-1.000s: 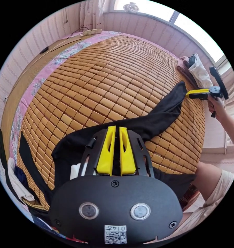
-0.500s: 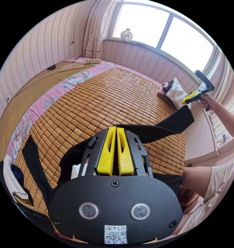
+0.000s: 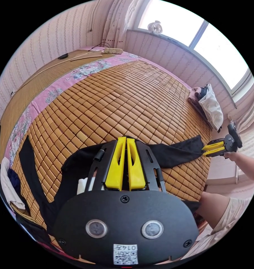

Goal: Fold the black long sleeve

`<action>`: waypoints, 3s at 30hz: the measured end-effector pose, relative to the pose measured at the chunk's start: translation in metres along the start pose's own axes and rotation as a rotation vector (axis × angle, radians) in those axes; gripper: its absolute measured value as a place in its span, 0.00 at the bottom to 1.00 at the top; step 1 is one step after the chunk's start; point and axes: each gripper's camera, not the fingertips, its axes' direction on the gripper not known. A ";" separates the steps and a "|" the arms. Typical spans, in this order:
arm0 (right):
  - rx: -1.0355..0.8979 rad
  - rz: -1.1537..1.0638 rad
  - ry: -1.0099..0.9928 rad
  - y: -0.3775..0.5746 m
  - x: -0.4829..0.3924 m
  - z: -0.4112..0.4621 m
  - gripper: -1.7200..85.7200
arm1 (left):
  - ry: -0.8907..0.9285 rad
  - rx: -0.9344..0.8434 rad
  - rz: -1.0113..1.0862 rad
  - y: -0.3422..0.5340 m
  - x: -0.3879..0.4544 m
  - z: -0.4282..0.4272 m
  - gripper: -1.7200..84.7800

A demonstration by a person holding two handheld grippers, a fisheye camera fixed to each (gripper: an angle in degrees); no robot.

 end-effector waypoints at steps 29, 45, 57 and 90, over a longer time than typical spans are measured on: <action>-0.062 0.147 -0.065 -0.067 0.100 -0.004 0.02 | -0.068 -0.099 -0.103 -0.010 0.012 0.059 0.01; -0.083 0.195 -0.066 -0.097 0.113 -0.023 0.02 | -0.050 -0.063 -0.166 -0.023 0.001 0.051 0.01; -0.011 0.252 -0.040 -0.106 0.112 -0.027 0.02 | -0.060 -0.047 -0.166 -0.028 0.007 0.036 0.01; 0.114 -0.126 -0.209 -0.247 -0.156 -0.093 0.11 | -0.224 0.107 -0.407 0.269 0.043 -0.250 0.07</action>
